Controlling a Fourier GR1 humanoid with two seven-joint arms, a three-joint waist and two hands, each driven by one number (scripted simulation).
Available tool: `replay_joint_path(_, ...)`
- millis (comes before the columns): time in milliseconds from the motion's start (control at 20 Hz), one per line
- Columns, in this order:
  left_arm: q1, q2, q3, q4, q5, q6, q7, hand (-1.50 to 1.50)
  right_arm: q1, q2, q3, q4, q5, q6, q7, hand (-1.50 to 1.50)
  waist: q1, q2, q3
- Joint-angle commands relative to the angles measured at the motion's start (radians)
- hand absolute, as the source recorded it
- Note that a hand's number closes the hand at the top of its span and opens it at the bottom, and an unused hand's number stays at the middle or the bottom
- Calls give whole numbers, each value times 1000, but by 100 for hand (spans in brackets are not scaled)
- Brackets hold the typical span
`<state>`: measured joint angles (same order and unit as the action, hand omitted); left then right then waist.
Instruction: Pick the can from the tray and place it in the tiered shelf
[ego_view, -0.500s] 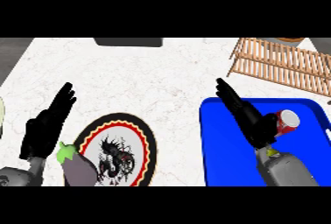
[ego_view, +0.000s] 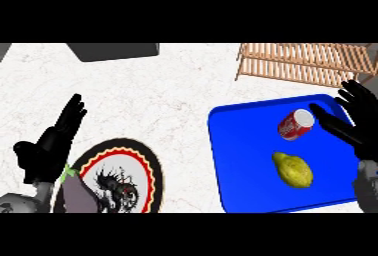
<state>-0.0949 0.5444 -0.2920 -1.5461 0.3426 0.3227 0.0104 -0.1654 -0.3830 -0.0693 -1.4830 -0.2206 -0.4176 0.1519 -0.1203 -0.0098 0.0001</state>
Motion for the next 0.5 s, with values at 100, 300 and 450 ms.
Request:
replay_joint_path(100,10,-31,-34,1,-28,5,-35,0,144,-47,-209,151,211,-438,-15,-150,14,17,-4)
replay_joint_path(300,-58,-76,-75,39,-67,13,-19,0,199,129,-266,39,214,-637,-186,-150,56,9,1)
replay_joint_path(450,-93,-127,-105,78,-111,23,-25,0,348,214,-270,-196,126,-543,-306,-150,73,5,0)
